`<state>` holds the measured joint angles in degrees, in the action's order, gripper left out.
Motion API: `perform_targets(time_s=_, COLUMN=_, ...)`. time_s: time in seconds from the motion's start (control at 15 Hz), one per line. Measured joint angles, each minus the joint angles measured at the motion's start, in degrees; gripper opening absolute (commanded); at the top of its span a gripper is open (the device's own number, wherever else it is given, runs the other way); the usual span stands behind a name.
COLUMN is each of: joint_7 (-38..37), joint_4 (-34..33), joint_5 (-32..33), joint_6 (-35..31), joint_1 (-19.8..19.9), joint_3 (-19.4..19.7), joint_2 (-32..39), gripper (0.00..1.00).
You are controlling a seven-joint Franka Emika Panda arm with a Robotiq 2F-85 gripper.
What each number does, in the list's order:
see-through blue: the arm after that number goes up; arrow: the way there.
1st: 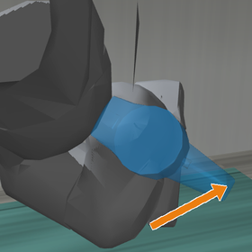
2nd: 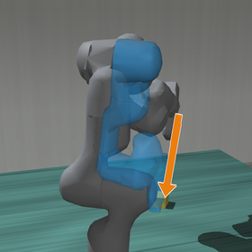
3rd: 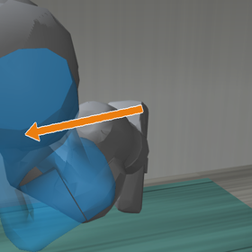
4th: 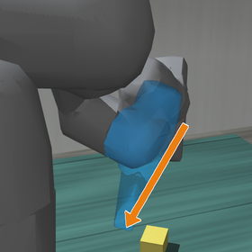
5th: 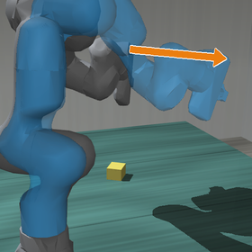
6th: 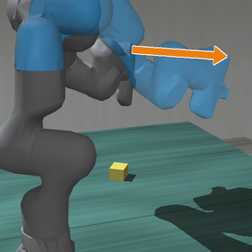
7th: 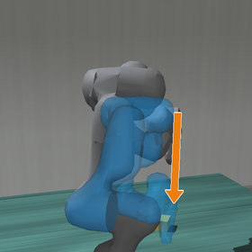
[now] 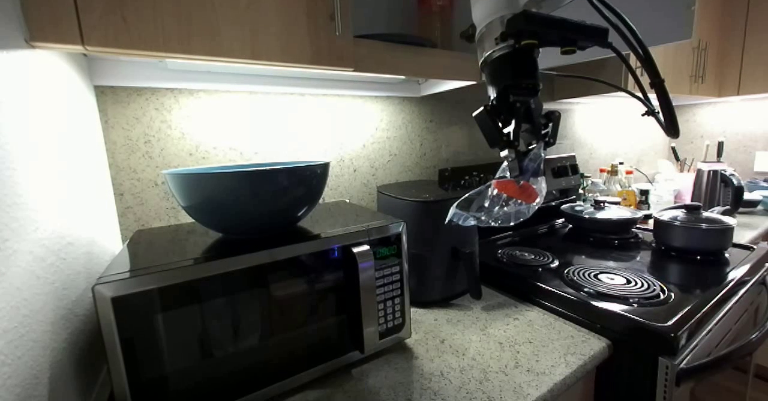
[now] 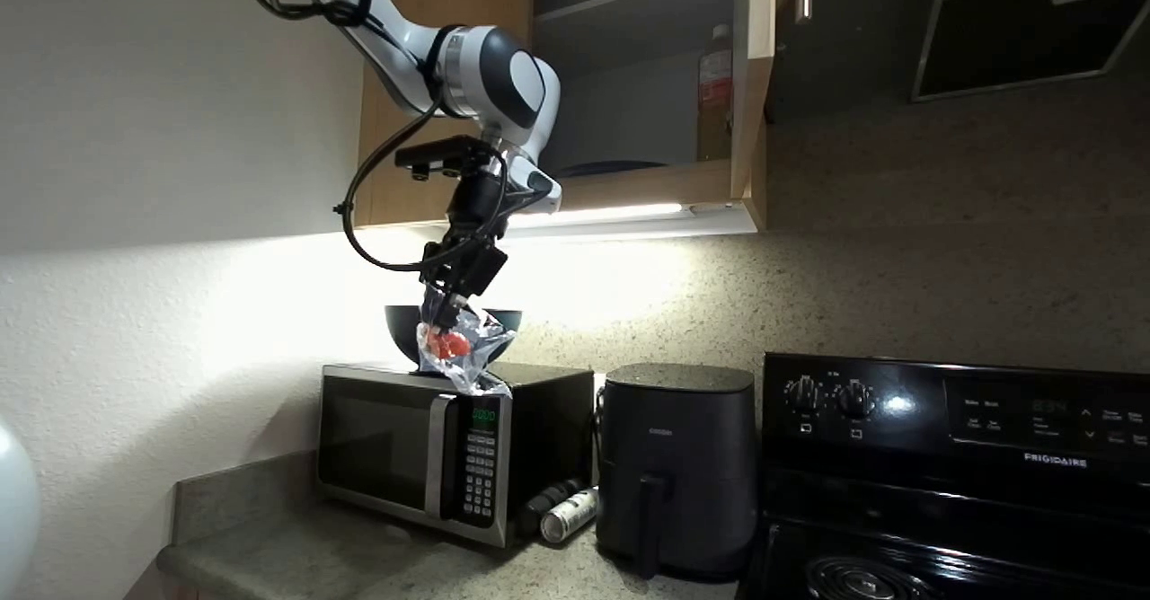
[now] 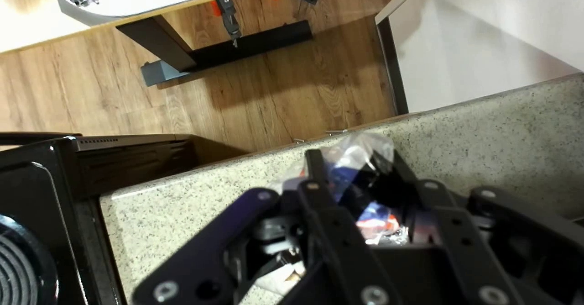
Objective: Remove the plastic bag from the open cabinet and put it on the counter
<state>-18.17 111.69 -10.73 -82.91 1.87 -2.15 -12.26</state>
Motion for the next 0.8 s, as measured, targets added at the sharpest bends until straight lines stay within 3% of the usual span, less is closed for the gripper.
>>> perform_targets(time_s=0.07, joint_7=0.0, joint_4=0.0, joint_5=0.0, joint_6=0.01, joint_1=0.0, joint_3=0.0, joint_2=0.0, gripper=0.13)
perform_targets(time_s=0.33, joint_7=-0.85, joint_4=0.11, joint_5=0.05, joint_6=-0.84, joint_1=0.1, joint_3=0.19, joint_2=1.49, gripper=0.13)
perform_targets(time_s=0.8, joint_7=-3.01, joint_4=0.88, joint_5=0.19, joint_6=-8.51, joint_1=0.32, joint_3=2.62, joint_2=15.79, gripper=0.13)
